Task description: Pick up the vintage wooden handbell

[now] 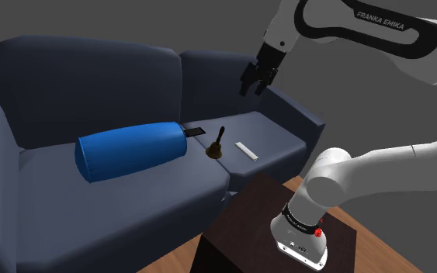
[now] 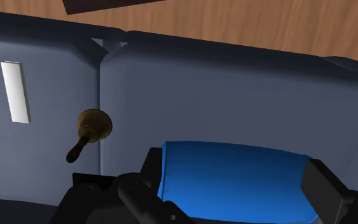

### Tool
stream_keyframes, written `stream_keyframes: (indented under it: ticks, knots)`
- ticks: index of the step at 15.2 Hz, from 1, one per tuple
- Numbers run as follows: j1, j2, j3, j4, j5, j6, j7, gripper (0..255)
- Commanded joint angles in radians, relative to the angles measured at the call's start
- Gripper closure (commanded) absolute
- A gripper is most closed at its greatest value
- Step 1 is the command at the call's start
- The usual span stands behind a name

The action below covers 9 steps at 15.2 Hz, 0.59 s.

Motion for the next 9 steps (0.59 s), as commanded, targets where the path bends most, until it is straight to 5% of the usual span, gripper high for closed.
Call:
stream_keyframes:
  ticks: [1,9]
  knots:
    - [0.000,0.000,0.000,0.000,0.000,0.000,0.000,0]
    - [-0.032,0.179,-0.101,-0.044,-0.061,0.175,-0.134,0]
